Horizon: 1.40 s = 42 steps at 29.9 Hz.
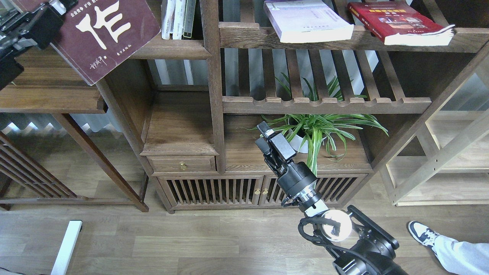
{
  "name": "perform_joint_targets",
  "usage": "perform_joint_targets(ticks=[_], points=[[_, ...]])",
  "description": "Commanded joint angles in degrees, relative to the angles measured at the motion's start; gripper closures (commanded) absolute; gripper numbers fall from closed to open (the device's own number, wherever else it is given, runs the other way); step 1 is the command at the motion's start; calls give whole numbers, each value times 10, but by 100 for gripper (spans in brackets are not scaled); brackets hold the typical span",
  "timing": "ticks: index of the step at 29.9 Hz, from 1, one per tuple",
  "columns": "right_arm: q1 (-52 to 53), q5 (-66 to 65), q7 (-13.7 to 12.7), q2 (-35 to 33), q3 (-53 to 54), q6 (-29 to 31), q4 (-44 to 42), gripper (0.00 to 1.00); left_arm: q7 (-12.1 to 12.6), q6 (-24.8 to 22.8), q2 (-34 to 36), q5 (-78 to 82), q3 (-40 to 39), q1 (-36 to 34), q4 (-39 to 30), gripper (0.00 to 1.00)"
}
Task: Organize books on shelf
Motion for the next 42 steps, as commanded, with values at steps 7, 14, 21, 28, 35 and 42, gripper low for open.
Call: perform_joint_targets(ticks=[7,14,21,28,35,42], points=[[9,1,0,0,4,0,0,1,-2,0,-16,77,4,-51,-1,100],[9,3,1,0,10,0,5,1,-2,23,-55,150,18,-73,0,100],[9,4,1,0,9,0,8,1,-4,89,-68,180,18,-76,-3,100],[9,4,1,0,10,0,8,1,-4,149,-93,230,21,-87,-6,100],[9,4,1,0,10,0,12,1,-9,267,-135,257,46,-103,-6,100],[1,4,1,0,9,0,12,1,-13,376,-163,281,101,-152,-4,100]])
